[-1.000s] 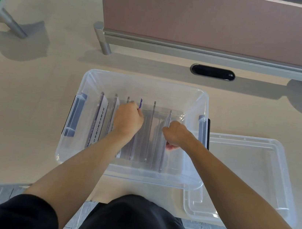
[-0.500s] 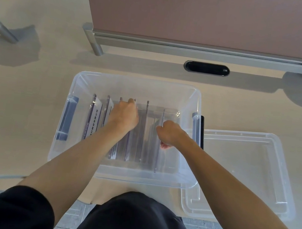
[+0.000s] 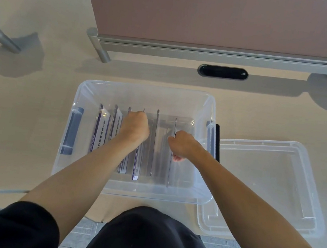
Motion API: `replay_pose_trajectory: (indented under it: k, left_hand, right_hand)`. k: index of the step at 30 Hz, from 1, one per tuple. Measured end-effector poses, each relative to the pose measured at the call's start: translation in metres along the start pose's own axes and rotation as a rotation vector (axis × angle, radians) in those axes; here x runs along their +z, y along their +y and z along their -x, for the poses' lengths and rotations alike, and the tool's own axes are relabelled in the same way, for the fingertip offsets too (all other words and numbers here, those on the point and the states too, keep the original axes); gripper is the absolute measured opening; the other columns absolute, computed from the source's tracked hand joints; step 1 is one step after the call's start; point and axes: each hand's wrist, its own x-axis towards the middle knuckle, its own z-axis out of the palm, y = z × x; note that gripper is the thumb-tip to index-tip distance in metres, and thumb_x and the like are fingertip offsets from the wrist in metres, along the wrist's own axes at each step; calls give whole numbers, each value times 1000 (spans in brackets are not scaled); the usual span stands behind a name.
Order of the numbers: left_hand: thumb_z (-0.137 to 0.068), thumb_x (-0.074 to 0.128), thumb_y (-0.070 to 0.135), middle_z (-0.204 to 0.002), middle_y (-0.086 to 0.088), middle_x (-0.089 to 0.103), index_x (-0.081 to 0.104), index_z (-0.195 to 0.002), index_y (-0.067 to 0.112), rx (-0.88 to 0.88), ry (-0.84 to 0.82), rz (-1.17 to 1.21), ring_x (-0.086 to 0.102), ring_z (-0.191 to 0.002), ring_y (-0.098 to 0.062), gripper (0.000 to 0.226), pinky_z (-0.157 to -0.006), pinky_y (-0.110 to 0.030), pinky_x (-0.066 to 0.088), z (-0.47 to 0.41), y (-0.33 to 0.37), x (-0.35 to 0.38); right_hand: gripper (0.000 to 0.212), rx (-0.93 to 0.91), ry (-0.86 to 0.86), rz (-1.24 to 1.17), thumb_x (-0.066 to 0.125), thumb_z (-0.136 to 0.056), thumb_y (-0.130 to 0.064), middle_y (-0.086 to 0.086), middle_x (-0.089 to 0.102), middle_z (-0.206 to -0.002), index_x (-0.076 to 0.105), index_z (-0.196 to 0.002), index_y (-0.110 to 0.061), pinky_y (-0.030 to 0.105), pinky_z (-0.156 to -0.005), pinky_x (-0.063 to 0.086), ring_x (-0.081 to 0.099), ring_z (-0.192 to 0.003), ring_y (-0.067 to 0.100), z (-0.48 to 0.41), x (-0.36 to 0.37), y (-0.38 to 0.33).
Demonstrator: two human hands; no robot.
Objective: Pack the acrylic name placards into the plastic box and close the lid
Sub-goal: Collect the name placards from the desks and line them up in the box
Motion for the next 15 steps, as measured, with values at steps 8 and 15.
replay_pose_trajectory:
  k: [8,15]
  left_hand:
    - [-86,53,-13,-101,-21,63,60,-105,-7,14,79,72,62,-95,-34,22,-69,-28,47,4,2,4]
    - [-88,55,-6,-88,-12,58,57,-105,-3,17,128,189,61,-89,-30,17,-65,-30,44,2,-2,8]
  right_hand:
    - [22,-1,-6,0,31,-94,-13,7,45,-49,47,-83,-4,32,-64,42,48,-51,24,-2,0,3]
    - [25,-6,-5,-11,31,-94,-18,3,44,-40,44,-77,-8,30,-64,42,47,-42,17,-1,-1,4]
